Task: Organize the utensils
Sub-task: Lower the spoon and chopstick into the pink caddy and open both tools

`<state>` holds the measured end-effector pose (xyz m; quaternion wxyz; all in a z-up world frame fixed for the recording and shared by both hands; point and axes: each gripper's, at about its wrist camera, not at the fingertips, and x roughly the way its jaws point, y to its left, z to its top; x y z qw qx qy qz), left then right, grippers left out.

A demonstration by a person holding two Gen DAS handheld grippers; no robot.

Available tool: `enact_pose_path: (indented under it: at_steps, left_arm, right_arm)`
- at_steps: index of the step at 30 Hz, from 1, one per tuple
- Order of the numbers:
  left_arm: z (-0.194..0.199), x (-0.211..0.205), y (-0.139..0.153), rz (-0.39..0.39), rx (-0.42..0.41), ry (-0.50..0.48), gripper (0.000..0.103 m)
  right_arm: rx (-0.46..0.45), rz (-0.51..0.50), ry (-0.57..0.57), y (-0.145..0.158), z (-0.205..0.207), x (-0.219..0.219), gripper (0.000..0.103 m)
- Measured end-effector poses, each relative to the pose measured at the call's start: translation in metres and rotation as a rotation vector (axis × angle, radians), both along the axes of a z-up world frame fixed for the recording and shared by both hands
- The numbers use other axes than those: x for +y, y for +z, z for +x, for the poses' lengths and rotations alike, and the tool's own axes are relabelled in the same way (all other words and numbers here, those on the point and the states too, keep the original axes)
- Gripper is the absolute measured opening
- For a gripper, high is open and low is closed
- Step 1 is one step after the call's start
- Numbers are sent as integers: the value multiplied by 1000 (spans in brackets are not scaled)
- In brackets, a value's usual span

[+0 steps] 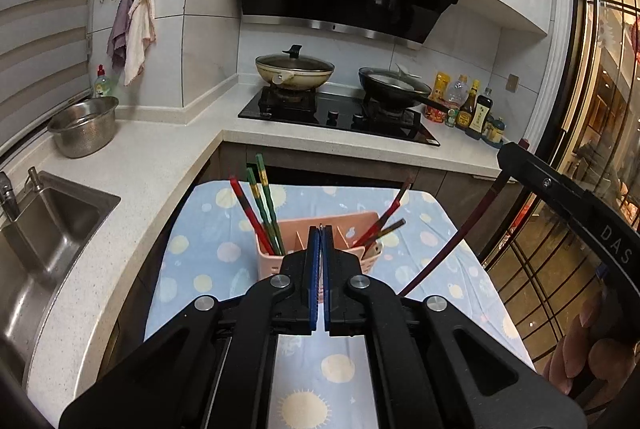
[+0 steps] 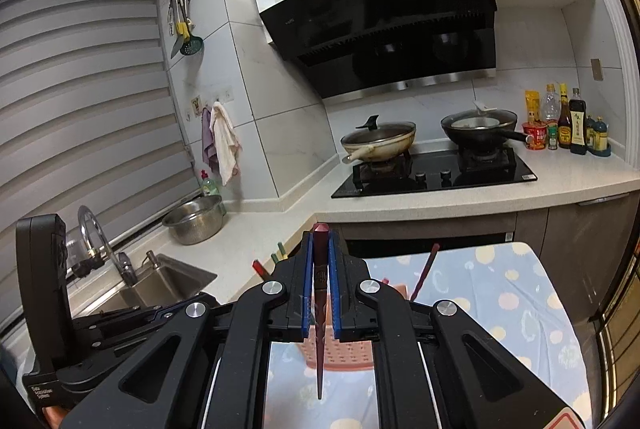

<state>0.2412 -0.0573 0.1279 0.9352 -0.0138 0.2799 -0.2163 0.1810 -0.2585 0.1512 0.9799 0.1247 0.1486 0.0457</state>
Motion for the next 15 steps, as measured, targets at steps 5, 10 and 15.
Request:
enact_pose_path:
  at_steps: [5, 10, 15]
  left_arm:
    - [33, -5, 14, -24, -5, -4, 1]
    - [61, -12, 13, -36, 19, -5, 1]
    - [78, -18, 1, -29, 43, 2, 1]
  right_arm:
    - [-39, -11, -29, 20, 35, -7, 7]
    - [-50, -12, -54, 26, 71, -11, 7]
    - [-18, -35, -61, 12, 101, -8, 7]
